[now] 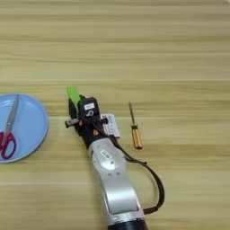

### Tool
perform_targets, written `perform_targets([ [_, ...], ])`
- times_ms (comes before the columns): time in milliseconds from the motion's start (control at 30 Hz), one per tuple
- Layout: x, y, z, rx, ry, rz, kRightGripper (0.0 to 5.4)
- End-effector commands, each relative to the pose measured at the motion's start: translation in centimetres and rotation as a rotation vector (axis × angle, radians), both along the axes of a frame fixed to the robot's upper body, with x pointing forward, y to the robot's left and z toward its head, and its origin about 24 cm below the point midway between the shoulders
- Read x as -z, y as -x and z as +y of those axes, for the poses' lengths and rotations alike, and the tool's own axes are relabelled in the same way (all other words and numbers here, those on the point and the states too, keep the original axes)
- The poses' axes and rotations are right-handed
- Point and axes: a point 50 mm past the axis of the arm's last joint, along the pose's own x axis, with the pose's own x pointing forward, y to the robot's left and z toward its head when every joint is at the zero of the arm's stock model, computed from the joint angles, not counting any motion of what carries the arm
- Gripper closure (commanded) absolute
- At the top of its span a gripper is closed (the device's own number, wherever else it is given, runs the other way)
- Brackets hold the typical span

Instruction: Move the objects on the table

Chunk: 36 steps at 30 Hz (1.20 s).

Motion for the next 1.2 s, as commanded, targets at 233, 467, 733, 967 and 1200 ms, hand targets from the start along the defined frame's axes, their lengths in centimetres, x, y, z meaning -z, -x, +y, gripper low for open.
perform_targets([
  [233,-2.2,0.0,-4.8,0.155,0.032,-0.096,4.01],
  [467,-1.6,0.4,-6.9,0.221,0.055,-0.071,4.01],
  [733,-1.4,0.6,-9.6,0.301,0.088,-0.061,4.01],
  [967,-1.0,1.1,-11.8,0.366,0.117,-0.042,4.01],
  [1200,-0.5,1.5,-13.6,0.402,0.152,-0.016,4.01],
])
